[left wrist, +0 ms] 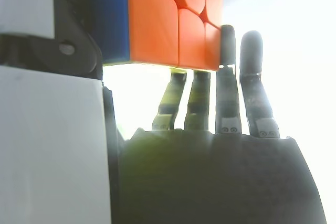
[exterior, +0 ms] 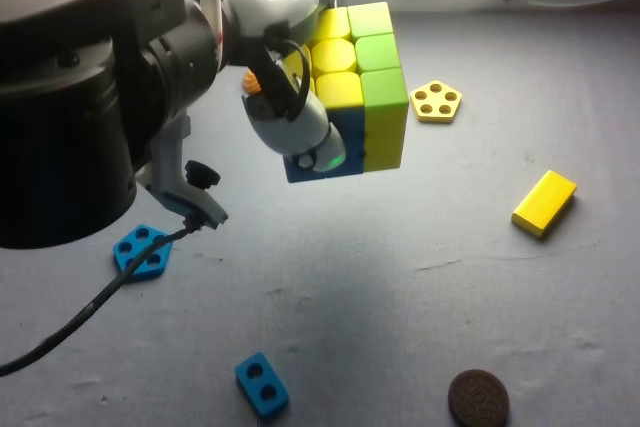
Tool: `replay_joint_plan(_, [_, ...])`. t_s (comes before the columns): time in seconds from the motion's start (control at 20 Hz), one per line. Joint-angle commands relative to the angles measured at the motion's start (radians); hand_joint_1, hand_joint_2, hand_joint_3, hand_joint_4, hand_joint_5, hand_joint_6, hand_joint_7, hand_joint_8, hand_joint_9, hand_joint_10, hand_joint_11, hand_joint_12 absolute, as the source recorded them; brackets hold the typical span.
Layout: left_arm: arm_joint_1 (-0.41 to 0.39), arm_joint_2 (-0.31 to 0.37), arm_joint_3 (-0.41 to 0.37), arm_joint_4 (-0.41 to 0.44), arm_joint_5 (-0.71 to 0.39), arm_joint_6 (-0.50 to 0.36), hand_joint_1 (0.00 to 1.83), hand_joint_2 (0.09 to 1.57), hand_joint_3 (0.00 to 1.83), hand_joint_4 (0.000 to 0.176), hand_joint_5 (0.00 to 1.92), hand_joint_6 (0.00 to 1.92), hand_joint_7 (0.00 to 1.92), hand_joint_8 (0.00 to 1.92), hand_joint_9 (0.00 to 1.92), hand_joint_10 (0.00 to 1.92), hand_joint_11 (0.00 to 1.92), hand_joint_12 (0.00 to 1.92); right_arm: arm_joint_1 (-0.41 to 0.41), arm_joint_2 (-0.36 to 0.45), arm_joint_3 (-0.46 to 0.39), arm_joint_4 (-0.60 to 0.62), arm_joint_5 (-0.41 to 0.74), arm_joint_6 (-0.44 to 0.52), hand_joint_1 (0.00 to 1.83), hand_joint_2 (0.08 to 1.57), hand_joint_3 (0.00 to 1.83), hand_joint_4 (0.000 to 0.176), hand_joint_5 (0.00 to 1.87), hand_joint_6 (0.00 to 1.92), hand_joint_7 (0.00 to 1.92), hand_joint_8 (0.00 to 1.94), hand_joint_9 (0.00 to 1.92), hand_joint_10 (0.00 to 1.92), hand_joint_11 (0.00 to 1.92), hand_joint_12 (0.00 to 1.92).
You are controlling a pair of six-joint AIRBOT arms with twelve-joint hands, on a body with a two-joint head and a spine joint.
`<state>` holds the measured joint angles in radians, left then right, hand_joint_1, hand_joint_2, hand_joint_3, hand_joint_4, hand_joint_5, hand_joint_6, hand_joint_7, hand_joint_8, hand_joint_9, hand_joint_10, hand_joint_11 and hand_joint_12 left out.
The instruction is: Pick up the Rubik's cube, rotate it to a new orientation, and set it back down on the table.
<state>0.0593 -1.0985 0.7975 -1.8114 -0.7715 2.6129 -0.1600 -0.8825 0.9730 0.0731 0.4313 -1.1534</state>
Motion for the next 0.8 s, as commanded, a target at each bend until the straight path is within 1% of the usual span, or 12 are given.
replay_joint_plan(0.0, [-0.004,0.008,-0.003,0.085,0.010,-0.008,1.11,1.21,0.00,0.000,0.16,1.32,0.23,1.46,0.20,1.44,0.00,1.56,-0.010,0.008,0.006,0.042,0.125,-0.005,0.00,1.31,0.00,0.000,0.11,0.01,0.34,1.65,0.31,1.92,0.15,1.92])
replay_joint_plan(0.05, [0.006,0.008,-0.003,0.088,0.013,-0.008,1.13,1.20,0.00,0.000,0.15,1.38,0.24,1.48,0.21,1.44,0.00,1.57,-0.035,0.007,0.012,0.084,0.117,-0.005,0.00,1.31,0.00,0.000,0.12,0.01,0.34,1.65,0.31,1.92,0.15,1.92])
replay_joint_plan(0.1, [0.016,0.008,-0.002,0.092,0.015,-0.008,1.13,1.20,0.00,0.000,0.15,1.40,0.25,1.49,0.22,1.44,0.00,1.58,-0.049,0.005,0.018,0.100,0.087,0.001,0.00,1.31,0.00,0.000,0.14,0.02,0.35,1.66,0.32,1.92,0.15,1.92])
replay_joint_plan(0.15, [0.031,0.008,-0.002,0.097,0.017,-0.010,1.12,1.20,0.00,0.000,0.16,1.40,0.26,1.46,0.22,1.42,0.00,1.57,-0.057,0.001,0.026,0.100,0.044,0.028,0.00,1.31,0.00,0.000,0.15,0.02,0.33,1.65,0.32,1.92,0.15,1.92])
replay_joint_plan(0.25, [0.066,0.008,0.001,0.126,0.030,-0.038,1.13,1.20,0.00,0.000,0.15,1.38,0.26,1.45,0.22,1.42,0.00,1.58,-0.057,-0.004,0.029,0.100,-0.004,0.035,0.00,1.31,0.00,0.000,0.15,0.02,0.32,1.64,0.30,1.92,0.14,1.92])
replay_joint_plan(0.3, [0.084,0.008,0.001,0.140,0.033,-0.053,1.12,1.20,0.00,0.000,0.14,1.38,0.26,1.44,0.21,1.41,0.00,1.59,-0.057,-0.006,0.029,0.100,-0.006,0.037,0.00,1.31,0.00,0.000,0.17,0.02,0.35,1.63,0.32,1.92,0.15,1.92])
replay_joint_plan(0.4, [0.118,0.005,0.001,0.167,0.038,-0.081,1.14,1.19,0.00,0.000,0.19,1.33,0.29,1.41,0.24,1.39,0.00,1.58,-0.057,-0.008,0.029,0.100,-0.006,0.037,0.00,1.31,0.00,0.000,0.14,0.01,0.35,1.58,0.32,1.92,0.17,1.92])
replay_joint_plan(0.45, [0.141,0.004,0.001,0.192,0.041,-0.110,1.15,1.18,0.00,0.000,0.19,1.33,0.28,1.41,0.24,1.38,0.00,1.57,-0.058,-0.008,0.029,0.095,-0.006,0.037,0.00,1.31,0.00,0.000,0.13,0.00,0.36,1.54,0.31,1.92,0.16,1.92])
replay_joint_plan(0.5, [0.166,0.003,0.001,0.217,0.042,-0.137,1.15,1.18,0.00,0.000,0.19,1.34,0.28,1.41,0.24,1.38,0.00,1.57,-0.061,-0.008,0.029,0.086,-0.003,0.037,0.00,1.31,0.00,0.000,0.12,0.00,0.36,1.53,0.31,1.92,0.16,1.92])
replay_joint_plan(0.6, [0.188,0.003,0.001,0.239,0.042,-0.160,1.15,1.18,0.00,0.000,0.19,1.34,0.28,1.41,0.24,1.38,0.00,1.57,-0.063,-0.009,0.029,0.081,0.000,0.037,0.00,1.31,0.00,0.000,0.12,0.00,0.36,1.53,0.31,1.92,0.16,1.92])
replay_joint_plan(0.65, [0.203,0.002,0.002,0.254,0.042,-0.178,1.15,1.18,0.00,0.000,0.19,1.33,0.27,1.41,0.24,1.38,0.01,1.57,-0.065,-0.009,0.029,0.079,0.001,0.037,0.00,1.31,0.00,0.000,0.12,0.00,0.38,1.47,0.31,1.88,0.15,1.92])
replay_joint_plan(0.75, [0.235,-0.002,0.004,0.282,0.042,-0.212,1.13,1.18,0.00,0.000,0.19,1.32,0.25,1.42,0.22,1.41,0.00,1.58,-0.068,-0.010,0.029,0.067,0.015,0.037,0.00,1.31,0.00,0.000,0.14,0.01,0.40,1.46,0.34,1.86,0.18,1.92])
